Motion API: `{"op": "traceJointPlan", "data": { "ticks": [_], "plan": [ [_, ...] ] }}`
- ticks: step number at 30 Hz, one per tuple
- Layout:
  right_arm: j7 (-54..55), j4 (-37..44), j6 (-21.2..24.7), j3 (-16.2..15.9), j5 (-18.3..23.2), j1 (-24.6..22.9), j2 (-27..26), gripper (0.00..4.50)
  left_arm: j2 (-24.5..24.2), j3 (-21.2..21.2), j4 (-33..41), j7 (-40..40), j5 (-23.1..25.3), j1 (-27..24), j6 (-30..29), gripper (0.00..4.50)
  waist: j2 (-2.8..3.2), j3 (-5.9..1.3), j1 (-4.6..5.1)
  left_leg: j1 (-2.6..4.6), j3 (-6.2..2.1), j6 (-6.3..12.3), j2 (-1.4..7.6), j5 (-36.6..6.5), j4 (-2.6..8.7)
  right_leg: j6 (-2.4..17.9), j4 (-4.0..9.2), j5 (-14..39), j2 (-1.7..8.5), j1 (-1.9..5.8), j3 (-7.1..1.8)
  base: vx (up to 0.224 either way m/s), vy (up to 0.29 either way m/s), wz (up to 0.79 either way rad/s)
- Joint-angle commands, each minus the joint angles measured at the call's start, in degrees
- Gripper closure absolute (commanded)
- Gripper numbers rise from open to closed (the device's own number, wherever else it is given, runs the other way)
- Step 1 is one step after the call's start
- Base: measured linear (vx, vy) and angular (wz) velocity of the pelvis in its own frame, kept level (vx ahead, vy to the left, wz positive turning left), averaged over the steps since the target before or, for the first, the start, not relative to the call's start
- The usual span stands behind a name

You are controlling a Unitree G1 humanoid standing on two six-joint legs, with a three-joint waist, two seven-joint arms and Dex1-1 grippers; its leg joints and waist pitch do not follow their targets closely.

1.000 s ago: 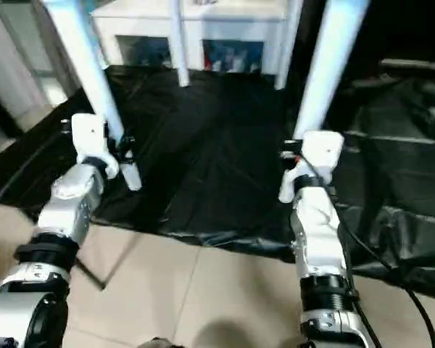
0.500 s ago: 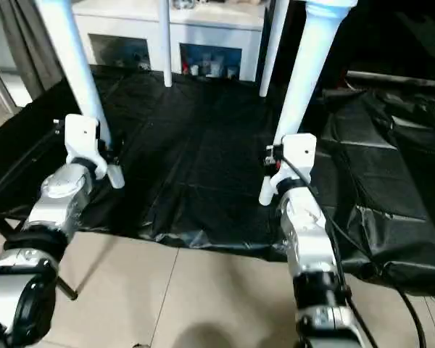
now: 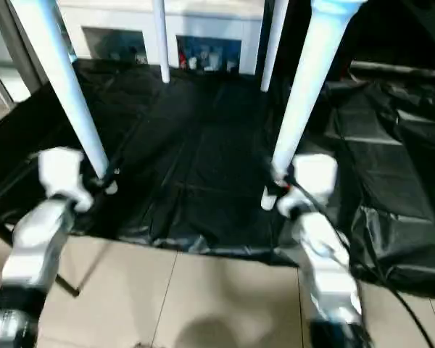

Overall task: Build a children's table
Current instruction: Flip table

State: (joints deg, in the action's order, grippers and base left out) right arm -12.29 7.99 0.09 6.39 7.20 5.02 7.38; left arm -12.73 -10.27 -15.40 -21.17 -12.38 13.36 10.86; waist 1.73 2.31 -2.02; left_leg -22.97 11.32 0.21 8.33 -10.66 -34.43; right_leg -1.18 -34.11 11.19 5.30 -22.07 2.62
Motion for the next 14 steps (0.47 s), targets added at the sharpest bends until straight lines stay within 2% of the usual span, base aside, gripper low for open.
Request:
{"op": "traceJointPlan", "data": {
  "ticks": [1, 2, 3, 4, 5, 6, 7, 8, 9, 10, 11, 12, 14],
  "plan": [
    [-0.09, 3.05, 1.12, 1.29, 0.86, -2.02, 0.44, 1.06, 0.43, 0.43, 5.14, -0.52, -0.78, -3.15, -1.14, 0.93, -0.13, -2.61, -0.02, 1.77, -2.45, 0.26, 5.38, -21.03, 5.89, 10.91, 4.13, 12.79, 3.46, 1.11, -2.44, 0.0, 0.0, 0.0],
    [0.18, 4.08, 1.43, 1.48, 0.68, -3.26, 0.65, 1.06, 0.53, 0.89, 7.78, -0.46, -0.8, -5.32, -2.01, 0.93, -0.13, -2.61, -0.02, 1.77, -2.45, 0.26, 5.38, -21.03, 5.89, 10.91, 4.13, 12.79, 3.46, 1.11, -2.44, 0.0, 0.0, 0.0],
    [0.49, 6.6, 3.2, 1.67, 0.96, -5.82, 1.04, 1.06, 0.52, 2.14, 13.36, -0.03, -0.63, -9.83, -4.84, 0.93, -0.08, -2.36, 0.03, 1.9, -2.62, -1.2, 5.33, -23.92, 6.18, 9.11, 4.44, 17.24, 3.4, 0.82, -2.58, 0.0, 0.0, 0.0],
    [0.49, 6.6, 3.2, 1.67, 0.96, -5.82, 1.04, 1.06, 0.52, 2.14, 13.36, -0.03, -0.63, -9.83, -4.84, 0.93, -0.18, -2.19, 0.12, 1.83, -2.64, -1.59, 5.32, -24.77, 6.28, 8.38, 4.7, 18.6, 3.31, 0.71, -2.66, 0.0, 0.0, 0.0],
    [0.15, 8.15, 4.72, 1.54, 1.69, -7.04, 1.31, 1.06, 0.66, 2.69, 16.36, 0.4, -1.29, -12.02, -7.28, 0.93, -0.18, -2.14, 0.24, 2.25, -2.64, -2.61, 4.99, -27.1, 6.17, 7.3, 5.03, 21.96, 3.14, 0.09, -2.71, 0.0, 0.0, 0.0],
    [-1.23, 10.15, 7.3, 0.77, 3.07, -8.91, 2.11, 1.06, 1.04, 3.62, 20.4, 1.58, -1.21, -14.92, -9.66, 0.93, -0.33, -2.13, 0.17, 2.1, -2.95, -3.05, 5.17, -27.42, 6.3, 6.68, 4.99, 22.35, 3.34, 0.45, -2.87, 0.0, 0.0, 0.0],
    [-2.31, 11.74, 9.22, 0.13, 3.92, -10.59, 2.83, 1.06, 1.52, 4.34, 23.67, 2.96, -0.51, -17.36, -11.52, 0.93, -0.85, -1.86, 0.32, 1.86, -2.83, -2.94, 5.19, -27.48, 6.37, 5.76, 5.31, 23.02, 3.09, 0.26, -2.88, 0.0, 0.0, 0.0],
    [-2.93, 12.52, 10.13, -0.2, 4.32, -11.55, 3.23, 1.06, 1.82, 4.72, 25.34, 3.73, 0.0, -18.69, -12.34, 0.93, -0.66, -1.8, 0.07, 2.01, -2.96, -3.0, 5.19, -27.92, 6.38, 5.3, 5.41, 24.0, 3.25, 0.15, -2.92, 0.0, 0.0, 0.0],
    [-3.03, 12.64, 10.27, -0.25, 4.38, -11.71, 3.3, 1.06, 1.87, 4.78, 25.61, 3.86, 0.09, -18.9, -12.47, 0.93, -0.74, -1.71, 0.16, 2.07, -2.95, -3.17, 5.08, -28.42, 6.27, 4.67, 5.66, 25.61, 3.3, -0.07, -3.01, 0.0, 0.0, 0.0],
    [-3.04, 14.23, 11.32, -0.28, 4.98, -13.24, 3.2, 1.06, 2.39, 5.54, 28.99, 5.11, 0.77, -21.41, -14.12, 0.93, -1.4, -1.68, 0.32, 2.06, -2.84, -3.19, 4.99, -28.67, 6.19, 4.16, 5.89, 27.03, 3.21, -0.26, -2.99, 0.0, 0.0, 0.0],
    [-2.87, 15.04, 11.71, -0.19, 5.23, -13.97, 3.02, 1.06, 2.65, 5.91, 30.7, 5.71, 1.04, -22.67, -15.01, 0.93, -1.1, -1.55, 0.28, 1.91, -3.08, -3.43, 4.97, -28.66, 6.26, 3.44, 5.97, 28.65, 3.42, -0.21, -3.04, 0.0, 0.0, 0.0],
    [-2.43, 15.63, 12.53, 0.08, 5.81, -14.66, 2.59, 1.06, 3.06, 6.44, 32.74, 6.18, 1.48, -24.37, -14.87, 0.93, -1.86, -1.51, 0.41, 1.87, -3.14, -3.6, 5.01, -28.89, 6.23, 2.58, 6.24, 29.92, 3.31, -0.32, -2.97, 0.0, 0.0, 0.0],
    [-2.2, 15.93, 13.52, 0.06, 6.15, -15.58, 2.28, 1.06, 4.02, 6.62, 36.13, 7.72, 3.27, -27.26, -14.99, 0.93, -1.56, -1.36, 0.4, 2.12, -3.33, -4.19, 4.93, -30.23, 6.17, 1.86, 6.42, 32.05, 3.36, -0.7, -2.99, 0.0, 0.0, 0.0]
  ]
}}
